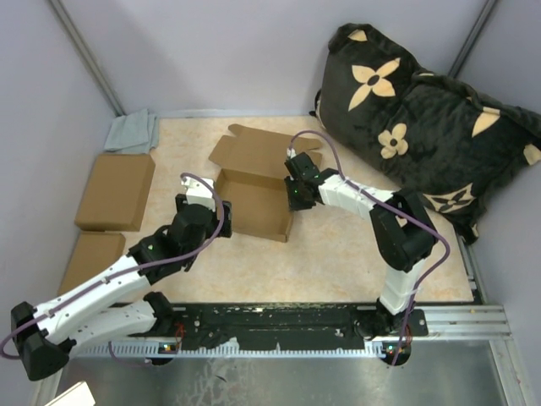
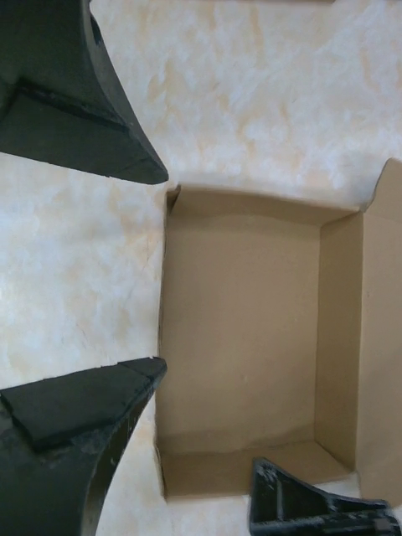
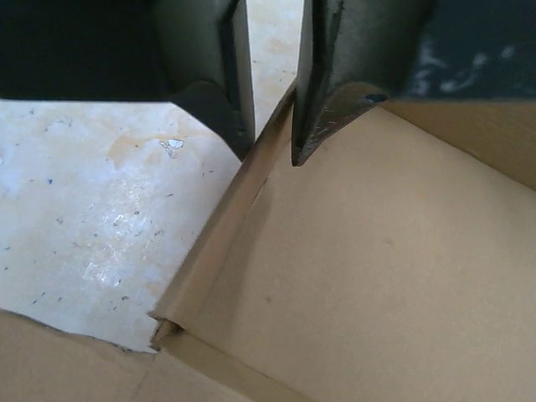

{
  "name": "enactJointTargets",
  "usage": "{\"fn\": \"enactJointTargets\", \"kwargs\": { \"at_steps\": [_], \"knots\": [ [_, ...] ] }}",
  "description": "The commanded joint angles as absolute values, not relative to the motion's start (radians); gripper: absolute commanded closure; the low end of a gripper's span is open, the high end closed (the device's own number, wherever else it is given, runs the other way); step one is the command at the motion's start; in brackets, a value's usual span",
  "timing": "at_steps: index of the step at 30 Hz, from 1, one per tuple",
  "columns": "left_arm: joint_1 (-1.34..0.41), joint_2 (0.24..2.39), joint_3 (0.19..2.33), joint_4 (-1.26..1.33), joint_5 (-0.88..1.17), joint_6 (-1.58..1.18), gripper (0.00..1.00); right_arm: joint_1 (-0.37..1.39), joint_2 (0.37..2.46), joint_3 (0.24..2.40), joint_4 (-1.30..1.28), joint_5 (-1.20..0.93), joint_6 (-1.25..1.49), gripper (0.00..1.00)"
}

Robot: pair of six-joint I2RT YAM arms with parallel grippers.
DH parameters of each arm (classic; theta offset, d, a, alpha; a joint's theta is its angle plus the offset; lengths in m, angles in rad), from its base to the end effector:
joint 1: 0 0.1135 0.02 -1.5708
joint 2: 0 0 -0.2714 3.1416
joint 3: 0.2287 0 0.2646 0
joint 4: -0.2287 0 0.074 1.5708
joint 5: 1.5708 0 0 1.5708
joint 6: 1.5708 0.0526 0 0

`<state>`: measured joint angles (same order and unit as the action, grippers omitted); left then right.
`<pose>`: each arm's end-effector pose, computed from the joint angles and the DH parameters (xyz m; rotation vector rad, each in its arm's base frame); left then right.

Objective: Fold the paper box

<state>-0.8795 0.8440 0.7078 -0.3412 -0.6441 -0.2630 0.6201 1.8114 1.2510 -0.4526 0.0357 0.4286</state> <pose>0.1558 -0.1387 0.2874 0.2098 1.9368 -0.0923 0.3281 0.2320 0.1835 -0.2372 2.6106 0.3353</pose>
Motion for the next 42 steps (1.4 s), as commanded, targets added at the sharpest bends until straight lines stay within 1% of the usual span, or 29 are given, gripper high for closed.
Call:
{"fn": "enactJointTargets", "kwargs": {
  "at_steps": [1,4,8,10,12,13,15,17,19,21,26,30,36,42],
  "knots": [
    [-0.874,0.889,0.723,-0.338,-0.653,-0.338,0.01,0.627,1.811,1.207,-0.411,0.060,0.412,0.81],
    [-0.854,0.929,0.721,-0.296,-0.606,-0.369,0.00,0.626,1.780,1.157,-0.407,0.085,0.384,0.88],
    [-0.744,0.974,0.736,-0.227,-0.449,-0.409,0.00,0.627,1.735,1.092,-0.403,0.121,0.342,0.90],
    [-0.658,0.997,0.746,-0.197,-0.344,-0.432,0.06,0.626,1.703,1.060,-0.398,0.136,0.329,0.90],
    [-0.600,1.018,0.758,-0.186,-0.292,-0.459,0.17,0.626,1.675,1.037,-0.400,0.139,0.329,0.90],
    [-0.584,1.030,0.768,-0.194,-0.298,-0.470,0.24,0.626,1.664,1.028,-0.401,0.132,0.333,0.90],
    [-0.561,1.056,0.791,-0.229,-0.312,-0.478,0.34,0.626,1.617,1.004,-0.392,0.103,0.362,0.90],
    [-0.553,1.083,0.805,-0.281,-0.349,-0.479,0.38,0.626,1.593,0.975,-0.378,0.087,0.392,0.93],
    [-0.537,1.112,0.808,-0.299,-0.393,-0.484,0.37,0.626,1.577,0.944,-0.362,0.079,0.405,0.94],
    [-0.501,1.142,0.809,-0.301,-0.389,-0.491,0.37,0.626,1.556,0.900,-0.333,0.076,0.413,0.94],
    [-0.403,1.273,0.835,-0.255,-0.314,-0.492,0.36,0.627,1.483,0.810,-0.318,0.101,0.451,0.97],
    [-0.358,1.385,0.886,-0.251,-0.242,-0.500,0.32,0.627,1.423,0.753,-0.303,0.109,0.485,0.96],
    [-0.335,1.431,0.881,-0.127,-0.163,-0.503,0.29,0.627,1.398,0.730,-0.305,0.116,0.490,0.95],
    [-0.297,1.454,0.850,-0.020,-0.075,-0.509,0.31,0.627,1.405,0.735,-0.306,0.115,0.482,0.95]
  ]
}}
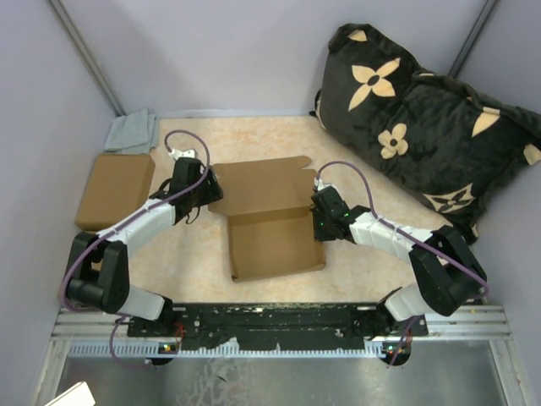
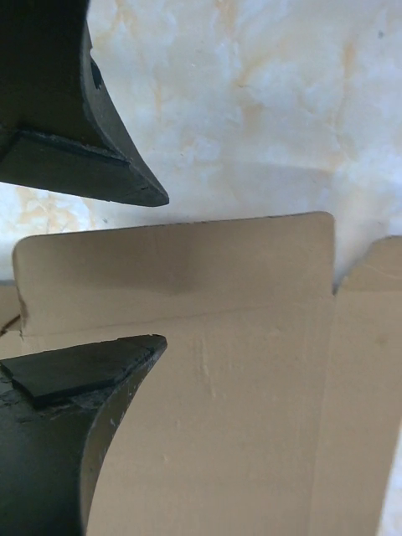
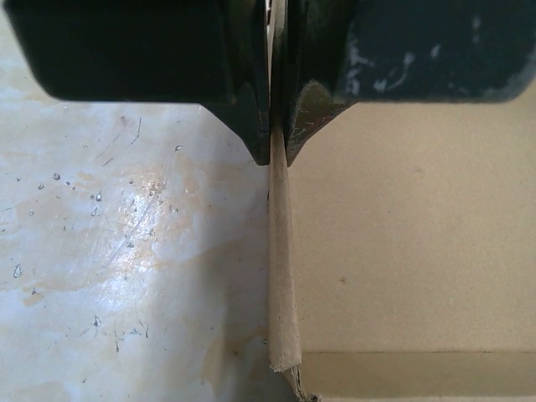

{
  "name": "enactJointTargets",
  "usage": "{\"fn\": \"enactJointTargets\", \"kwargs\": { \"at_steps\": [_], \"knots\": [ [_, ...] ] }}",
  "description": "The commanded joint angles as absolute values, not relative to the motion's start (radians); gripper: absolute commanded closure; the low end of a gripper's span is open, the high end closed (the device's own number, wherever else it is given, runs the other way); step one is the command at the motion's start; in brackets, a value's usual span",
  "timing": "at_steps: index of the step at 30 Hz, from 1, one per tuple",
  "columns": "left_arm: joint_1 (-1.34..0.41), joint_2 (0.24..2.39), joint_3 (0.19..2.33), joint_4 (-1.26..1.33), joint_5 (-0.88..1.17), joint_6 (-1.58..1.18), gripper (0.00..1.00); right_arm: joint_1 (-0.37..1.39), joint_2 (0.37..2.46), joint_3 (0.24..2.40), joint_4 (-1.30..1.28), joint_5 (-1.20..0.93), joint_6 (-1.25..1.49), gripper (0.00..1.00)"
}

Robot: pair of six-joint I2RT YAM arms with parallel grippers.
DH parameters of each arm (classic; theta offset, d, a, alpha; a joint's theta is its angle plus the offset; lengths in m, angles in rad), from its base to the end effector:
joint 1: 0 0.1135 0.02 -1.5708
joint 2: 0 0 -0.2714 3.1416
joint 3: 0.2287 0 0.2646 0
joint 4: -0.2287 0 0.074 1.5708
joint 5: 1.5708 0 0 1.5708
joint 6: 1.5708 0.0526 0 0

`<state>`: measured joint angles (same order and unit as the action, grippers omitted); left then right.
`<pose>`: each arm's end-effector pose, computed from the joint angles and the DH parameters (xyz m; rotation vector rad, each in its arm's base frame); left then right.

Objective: Fold the paper box

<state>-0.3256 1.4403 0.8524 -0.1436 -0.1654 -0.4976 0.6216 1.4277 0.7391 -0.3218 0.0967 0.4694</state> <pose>0.3117 -0.0961 0.2055 -0.2823 2.2841 -0.2358 0.2351 0.1622 0.1577 -0.1615 2.5949 0.2806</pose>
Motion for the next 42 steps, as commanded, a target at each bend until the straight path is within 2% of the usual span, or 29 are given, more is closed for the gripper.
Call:
{"fn": "enactJointTargets", "kwargs": {
  "at_steps": [1,21,26,32,34,37,39,42],
  "knots": [
    [-0.290,1.461,0.847,-0.006,-0.054,-0.515,0.32,0.627,1.407,0.735,-0.306,0.113,0.481,0.95],
    [-0.276,1.531,0.923,0.023,0.152,-0.510,0.43,0.647,1.454,0.745,-0.300,0.110,0.473,0.94],
    [-0.276,1.607,0.958,0.004,0.213,-0.503,0.48,0.659,1.463,0.758,-0.306,0.117,0.476,0.93],
    [-0.278,1.650,0.970,-0.014,0.197,-0.486,0.65,0.661,1.465,0.761,-0.310,0.117,0.482,0.93],
    [-0.278,1.650,0.974,-0.026,0.186,-0.473,0.76,0.661,1.465,0.764,-0.311,0.116,0.482,0.92],
    [-0.278,1.637,0.983,-0.049,0.159,-0.460,0.99,0.661,1.466,0.778,-0.321,0.112,0.484,0.87],
    [-0.277,1.620,0.983,-0.053,0.141,-0.448,1.00,0.661,1.464,0.792,-0.334,0.105,0.482,0.82],
    [-0.278,1.572,0.961,-0.017,0.133,-0.423,1.00,0.658,1.457,0.820,-0.360,0.092,0.472,0.66]
  ]
}}
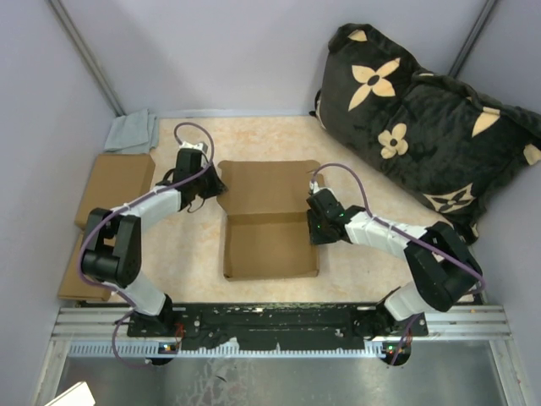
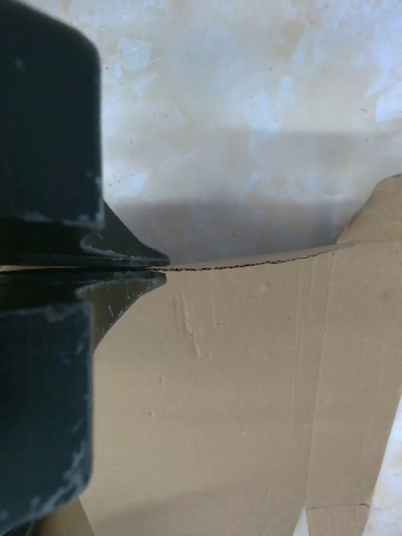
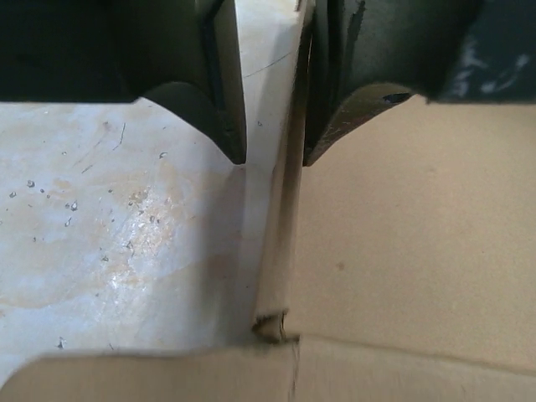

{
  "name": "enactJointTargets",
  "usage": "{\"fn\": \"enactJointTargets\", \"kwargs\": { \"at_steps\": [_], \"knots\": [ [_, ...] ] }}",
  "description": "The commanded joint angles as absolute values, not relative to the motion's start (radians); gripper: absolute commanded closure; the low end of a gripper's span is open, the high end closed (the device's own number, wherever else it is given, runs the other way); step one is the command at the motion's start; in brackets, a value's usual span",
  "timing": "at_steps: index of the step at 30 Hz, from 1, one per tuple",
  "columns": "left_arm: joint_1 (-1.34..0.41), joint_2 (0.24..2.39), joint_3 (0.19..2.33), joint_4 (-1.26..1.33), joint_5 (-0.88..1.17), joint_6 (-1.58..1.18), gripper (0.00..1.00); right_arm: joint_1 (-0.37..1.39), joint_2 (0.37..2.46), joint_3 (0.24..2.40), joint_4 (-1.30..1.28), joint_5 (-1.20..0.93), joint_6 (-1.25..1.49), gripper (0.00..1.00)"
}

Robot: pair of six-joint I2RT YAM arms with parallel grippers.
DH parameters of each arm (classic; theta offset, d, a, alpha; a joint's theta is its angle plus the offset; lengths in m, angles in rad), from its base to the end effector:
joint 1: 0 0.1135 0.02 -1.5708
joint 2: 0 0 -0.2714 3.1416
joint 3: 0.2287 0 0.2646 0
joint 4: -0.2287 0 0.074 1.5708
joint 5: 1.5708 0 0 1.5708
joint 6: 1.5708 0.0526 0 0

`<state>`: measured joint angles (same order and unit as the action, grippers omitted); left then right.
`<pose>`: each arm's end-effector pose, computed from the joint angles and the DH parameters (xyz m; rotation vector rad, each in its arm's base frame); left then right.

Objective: Fold the paper box

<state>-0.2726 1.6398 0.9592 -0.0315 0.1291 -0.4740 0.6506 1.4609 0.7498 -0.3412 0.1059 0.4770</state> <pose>0.3567 -0.1067 0.1863 -0.1658 2.3281 -0.5300 0.2319 0.1695 0.1508 -0.1916 2.6299 0.2556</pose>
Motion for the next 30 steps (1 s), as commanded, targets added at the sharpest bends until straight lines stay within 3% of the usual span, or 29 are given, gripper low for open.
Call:
{"fn": "enactJointTargets", "kwargs": {
  "at_steps": [1,16,22,30],
  "knots": [
    [-0.278,1.546,0.942,0.010,0.136,-0.408,1.00,0.652,1.452,0.833,-0.371,0.081,0.465,0.63],
    [-0.292,1.116,0.465,0.661,0.117,-0.439,1.00,0.447,1.351,1.142,-0.620,0.000,0.283,0.46],
    [-0.297,1.060,0.358,0.841,0.187,-0.429,1.00,0.300,1.466,1.268,-0.620,-0.219,0.149,0.44],
    [-0.300,1.038,0.309,0.941,0.213,-0.424,1.00,0.280,1.645,1.374,-0.605,-0.441,-0.001,0.41]
  ]
}}
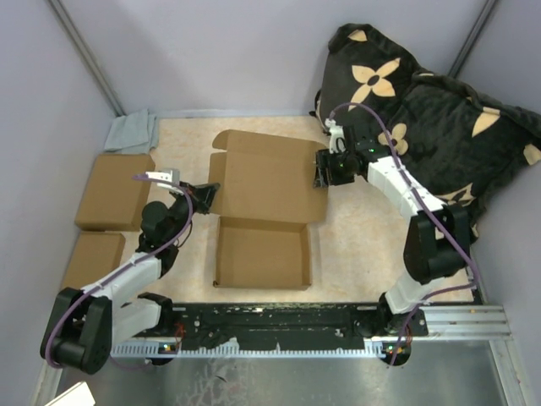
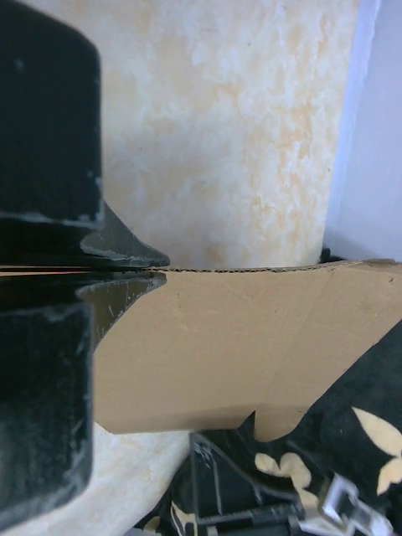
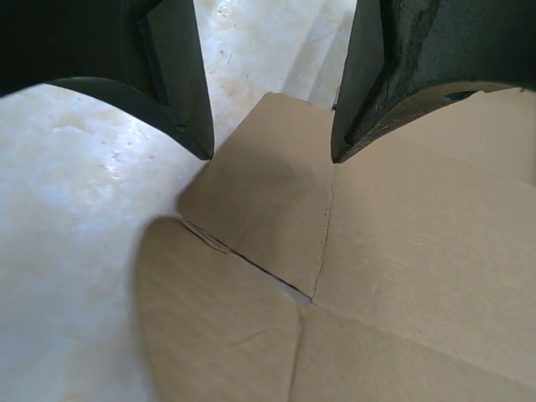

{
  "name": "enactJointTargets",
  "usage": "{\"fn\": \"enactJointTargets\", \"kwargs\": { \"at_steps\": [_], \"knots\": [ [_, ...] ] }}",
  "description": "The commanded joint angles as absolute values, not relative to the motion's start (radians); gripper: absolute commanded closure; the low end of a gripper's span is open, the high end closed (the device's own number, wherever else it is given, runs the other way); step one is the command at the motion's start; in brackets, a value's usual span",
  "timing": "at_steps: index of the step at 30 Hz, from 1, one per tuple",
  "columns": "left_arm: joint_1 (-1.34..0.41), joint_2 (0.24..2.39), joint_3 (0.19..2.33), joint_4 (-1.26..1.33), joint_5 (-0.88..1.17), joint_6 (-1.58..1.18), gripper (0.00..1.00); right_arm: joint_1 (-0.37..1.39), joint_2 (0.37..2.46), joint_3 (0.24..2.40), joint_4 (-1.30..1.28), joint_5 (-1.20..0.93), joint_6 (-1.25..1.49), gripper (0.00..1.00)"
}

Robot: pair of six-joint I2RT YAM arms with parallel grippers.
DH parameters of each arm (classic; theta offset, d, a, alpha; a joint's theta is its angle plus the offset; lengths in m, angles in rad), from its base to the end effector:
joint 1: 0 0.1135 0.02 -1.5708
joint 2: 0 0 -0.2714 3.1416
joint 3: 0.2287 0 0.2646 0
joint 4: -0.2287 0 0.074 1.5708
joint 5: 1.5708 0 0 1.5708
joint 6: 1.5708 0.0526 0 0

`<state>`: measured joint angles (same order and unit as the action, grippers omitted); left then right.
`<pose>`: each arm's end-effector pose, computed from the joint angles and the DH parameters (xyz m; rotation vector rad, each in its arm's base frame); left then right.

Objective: Fold the paper box

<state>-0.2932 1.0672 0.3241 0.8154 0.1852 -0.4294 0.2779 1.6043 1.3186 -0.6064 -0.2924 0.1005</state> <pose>0.2315 -0.0800 0.2301 0.0484 1.5416 -0.7165 0.3529 0.1164 0.2729 -0.3480 2.4582 0.5232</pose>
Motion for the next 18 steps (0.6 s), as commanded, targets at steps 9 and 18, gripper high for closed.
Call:
{"fn": "enactJointTargets", "kwargs": {
  "at_steps": [9,18],
  "knots": [
    [-0.301,1.020,0.302,0.940,0.204,-0.412,1.00,0.279,1.697,1.400,-0.577,-0.438,-0.050,0.41],
    [-0.301,1.012,0.284,0.962,0.209,-0.408,1.00,0.170,1.691,1.391,-0.515,-0.520,-0.056,0.22]
  ]
}}
